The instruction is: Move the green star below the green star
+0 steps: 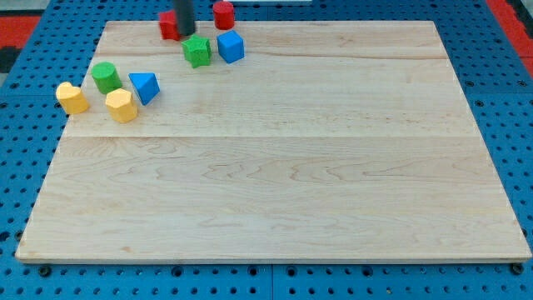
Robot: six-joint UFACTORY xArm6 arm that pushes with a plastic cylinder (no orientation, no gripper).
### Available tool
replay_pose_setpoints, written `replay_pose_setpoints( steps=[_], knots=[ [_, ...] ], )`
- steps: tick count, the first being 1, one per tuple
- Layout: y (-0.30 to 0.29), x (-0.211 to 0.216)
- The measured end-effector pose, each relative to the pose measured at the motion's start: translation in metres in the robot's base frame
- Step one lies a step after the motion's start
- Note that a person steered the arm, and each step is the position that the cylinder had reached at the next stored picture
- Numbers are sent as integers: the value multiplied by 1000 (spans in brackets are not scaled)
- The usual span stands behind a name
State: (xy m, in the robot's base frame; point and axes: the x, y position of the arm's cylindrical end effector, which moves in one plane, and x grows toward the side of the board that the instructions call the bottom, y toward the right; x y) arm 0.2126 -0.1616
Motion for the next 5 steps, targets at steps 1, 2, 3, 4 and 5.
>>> replay_pose_setpoints(
  steps=[1, 2, 3, 4, 5],
  knots=[
    [-74, 10],
    [-19, 44],
    [27, 35],
    [29, 10],
    [69, 7]
  ],
)
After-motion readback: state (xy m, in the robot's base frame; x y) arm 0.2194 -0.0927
